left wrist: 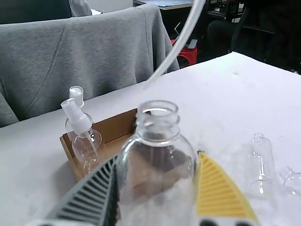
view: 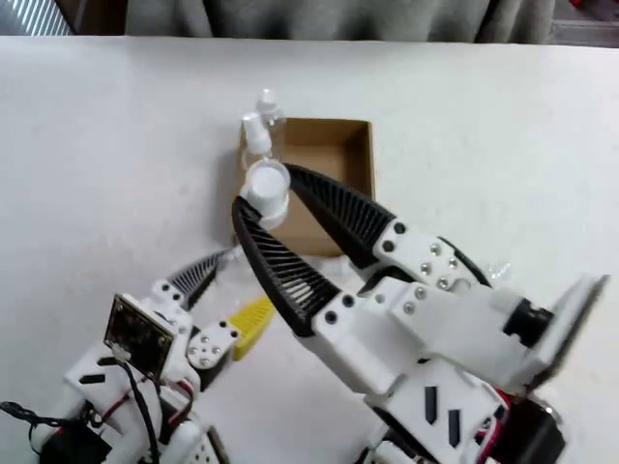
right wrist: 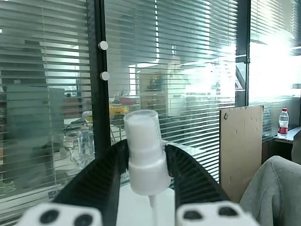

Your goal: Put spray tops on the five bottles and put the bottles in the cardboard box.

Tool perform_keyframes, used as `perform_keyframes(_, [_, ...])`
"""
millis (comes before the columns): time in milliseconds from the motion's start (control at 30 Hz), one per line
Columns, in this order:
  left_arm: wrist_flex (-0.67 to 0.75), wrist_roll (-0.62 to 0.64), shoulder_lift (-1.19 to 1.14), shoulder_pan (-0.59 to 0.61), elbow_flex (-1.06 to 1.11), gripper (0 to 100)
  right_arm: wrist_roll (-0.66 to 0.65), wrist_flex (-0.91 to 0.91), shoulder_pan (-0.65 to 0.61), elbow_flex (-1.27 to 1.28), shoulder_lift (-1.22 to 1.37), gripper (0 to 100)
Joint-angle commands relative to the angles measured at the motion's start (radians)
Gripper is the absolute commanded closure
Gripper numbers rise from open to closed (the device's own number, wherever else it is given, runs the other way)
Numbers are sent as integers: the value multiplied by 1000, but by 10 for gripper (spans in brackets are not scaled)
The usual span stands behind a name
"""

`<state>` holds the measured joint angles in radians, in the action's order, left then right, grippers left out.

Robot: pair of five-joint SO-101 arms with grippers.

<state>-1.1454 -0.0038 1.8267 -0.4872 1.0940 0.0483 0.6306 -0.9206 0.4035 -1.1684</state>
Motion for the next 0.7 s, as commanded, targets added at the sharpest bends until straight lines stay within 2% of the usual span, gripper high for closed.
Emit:
perform_keyframes(0, [0, -8, 5, -2, 11, 980, 12, -16, -8, 38, -30, 982])
perform_keyframes(667, [18, -12, 5, -1, 52, 980, 12, -12, -21, 100, -76, 982])
